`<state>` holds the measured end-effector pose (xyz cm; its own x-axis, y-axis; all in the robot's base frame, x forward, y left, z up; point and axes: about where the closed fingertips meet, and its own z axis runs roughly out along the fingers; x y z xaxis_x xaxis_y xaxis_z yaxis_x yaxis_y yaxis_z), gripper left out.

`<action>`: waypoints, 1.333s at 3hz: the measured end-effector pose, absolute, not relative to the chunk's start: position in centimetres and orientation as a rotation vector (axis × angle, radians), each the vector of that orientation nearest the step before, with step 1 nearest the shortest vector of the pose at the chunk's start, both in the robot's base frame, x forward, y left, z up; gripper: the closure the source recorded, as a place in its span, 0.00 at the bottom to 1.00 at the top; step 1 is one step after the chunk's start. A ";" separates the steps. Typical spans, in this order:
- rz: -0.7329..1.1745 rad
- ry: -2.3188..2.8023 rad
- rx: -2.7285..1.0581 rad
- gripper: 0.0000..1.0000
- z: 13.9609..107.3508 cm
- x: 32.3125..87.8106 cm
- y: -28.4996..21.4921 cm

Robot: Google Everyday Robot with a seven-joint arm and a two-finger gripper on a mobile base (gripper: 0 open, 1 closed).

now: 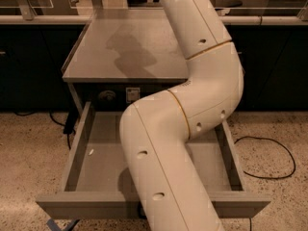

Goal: Place water bottle into top drawer

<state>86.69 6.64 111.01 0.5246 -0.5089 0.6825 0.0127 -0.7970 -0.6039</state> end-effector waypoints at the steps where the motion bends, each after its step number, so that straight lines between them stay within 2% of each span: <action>1: -1.246 0.402 -2.214 0.85 111.6 86.5 6.4; 4: -1.246 0.402 -2.214 0.15 111.6 86.5 6.4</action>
Offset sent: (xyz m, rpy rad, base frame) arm -0.0022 -0.0020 0.0058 -0.0003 -0.0024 -0.0011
